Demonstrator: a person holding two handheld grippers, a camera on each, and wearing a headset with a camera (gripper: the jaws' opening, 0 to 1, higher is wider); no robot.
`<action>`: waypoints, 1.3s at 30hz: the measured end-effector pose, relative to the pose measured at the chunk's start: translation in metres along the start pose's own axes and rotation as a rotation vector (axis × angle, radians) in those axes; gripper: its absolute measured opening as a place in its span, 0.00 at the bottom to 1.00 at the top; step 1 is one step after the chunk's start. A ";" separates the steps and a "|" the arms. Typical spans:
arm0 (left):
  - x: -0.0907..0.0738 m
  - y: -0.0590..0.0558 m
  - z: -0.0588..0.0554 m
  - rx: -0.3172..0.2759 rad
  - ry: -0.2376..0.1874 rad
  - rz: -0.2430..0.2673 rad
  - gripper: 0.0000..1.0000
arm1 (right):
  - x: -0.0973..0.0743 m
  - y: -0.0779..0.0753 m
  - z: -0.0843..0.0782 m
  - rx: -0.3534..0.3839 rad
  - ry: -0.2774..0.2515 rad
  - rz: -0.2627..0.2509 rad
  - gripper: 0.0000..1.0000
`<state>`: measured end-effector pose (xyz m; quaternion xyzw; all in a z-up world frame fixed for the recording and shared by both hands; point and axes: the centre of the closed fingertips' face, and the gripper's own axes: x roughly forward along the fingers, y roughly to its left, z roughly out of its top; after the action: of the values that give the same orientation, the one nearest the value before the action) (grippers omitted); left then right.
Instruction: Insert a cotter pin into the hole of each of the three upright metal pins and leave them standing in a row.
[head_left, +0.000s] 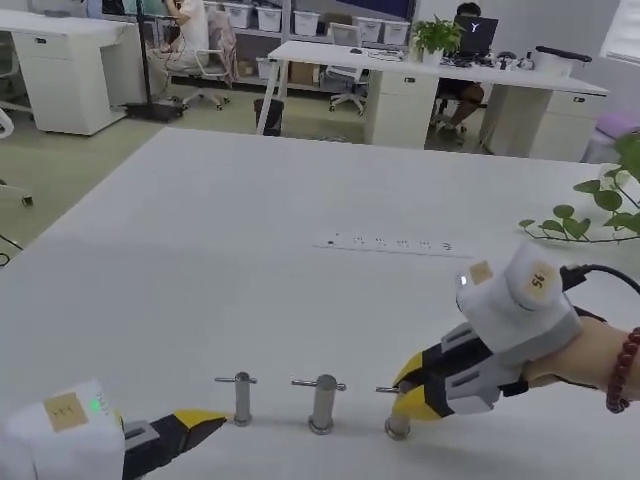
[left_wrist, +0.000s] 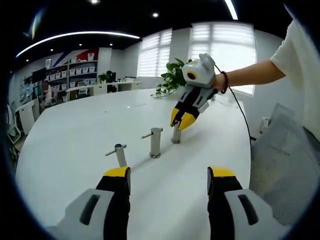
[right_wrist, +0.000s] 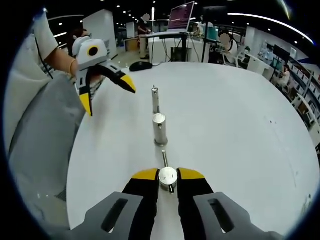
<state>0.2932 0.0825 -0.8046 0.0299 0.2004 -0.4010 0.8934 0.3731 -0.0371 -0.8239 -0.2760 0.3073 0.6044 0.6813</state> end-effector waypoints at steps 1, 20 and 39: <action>0.000 0.001 0.000 0.000 0.004 -0.001 0.62 | 0.000 0.000 0.000 -0.004 0.000 0.000 0.15; -0.013 0.023 0.009 -0.052 -0.001 0.071 0.73 | -0.027 0.013 0.018 0.217 -0.129 -0.166 0.52; -0.032 0.027 0.022 -0.086 -0.006 0.123 0.89 | -0.045 0.049 0.025 0.339 -0.232 -0.275 0.82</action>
<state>0.3009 0.1182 -0.7757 0.0025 0.2125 -0.3364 0.9174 0.3234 -0.0420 -0.7736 -0.1258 0.2837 0.4734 0.8244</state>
